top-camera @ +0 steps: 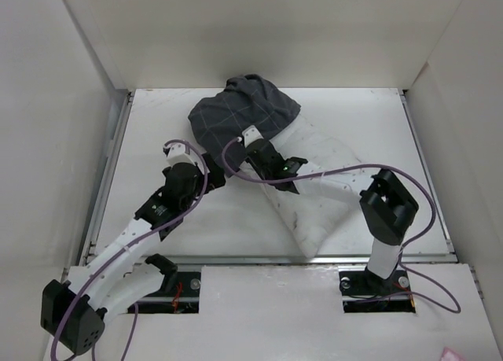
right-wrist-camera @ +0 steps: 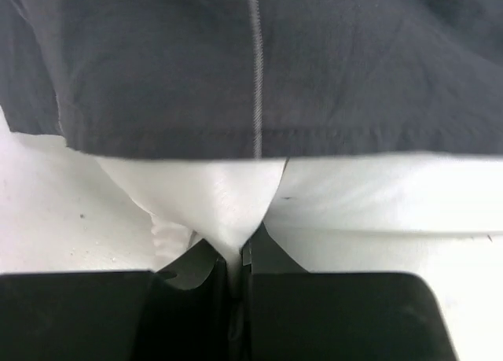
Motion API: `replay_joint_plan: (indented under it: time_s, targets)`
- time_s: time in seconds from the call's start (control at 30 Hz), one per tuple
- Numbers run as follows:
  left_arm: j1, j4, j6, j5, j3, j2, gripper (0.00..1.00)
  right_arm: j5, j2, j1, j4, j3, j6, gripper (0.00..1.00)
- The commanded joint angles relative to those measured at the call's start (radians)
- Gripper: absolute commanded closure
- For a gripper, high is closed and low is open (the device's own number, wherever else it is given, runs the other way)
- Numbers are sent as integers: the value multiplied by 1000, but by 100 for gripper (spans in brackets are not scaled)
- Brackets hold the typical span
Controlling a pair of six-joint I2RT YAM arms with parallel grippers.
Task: Put the pillow into the pillowcase
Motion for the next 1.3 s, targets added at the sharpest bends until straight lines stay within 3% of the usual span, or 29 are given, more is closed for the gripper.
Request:
replay_joint_plan:
  time_s: [0.0,0.2,0.3,0.5,0.6,0.77,0.8,1.0,1.03,1.17,1.27]
  targets:
    - [1,146,42,42,-36,22,0,59,-64,-8,1,73,51,100]
    - [1,360,95,122,-70,163,0,24,-156,-8,-80,181,33,100]
    - [1,468,95,89,-70,278,0,24,-165,-8,-115,231,22,100]
    - [1,482,73,-92,94,534,0,13,-183,-8,-124,250,2,100]
    - [24,414,50,-185,192,605,3,-8,-196,-8,-134,250,2,100]
    - [79,535,87,-98,194,650,8,-8,-205,-8,-124,241,-7,100]
    - [79,561,110,-73,185,650,12,-8,-205,-8,-124,241,-7,100]
    - [79,552,160,-47,274,740,74,1,-205,-8,-68,259,4,100]
    - [79,552,180,-33,284,740,99,-11,-205,-8,-58,276,4,100]
    - [55,500,223,59,318,665,100,60,-196,-8,26,328,30,100]
    - [-2,454,254,162,328,497,100,80,-186,-8,133,339,48,100]
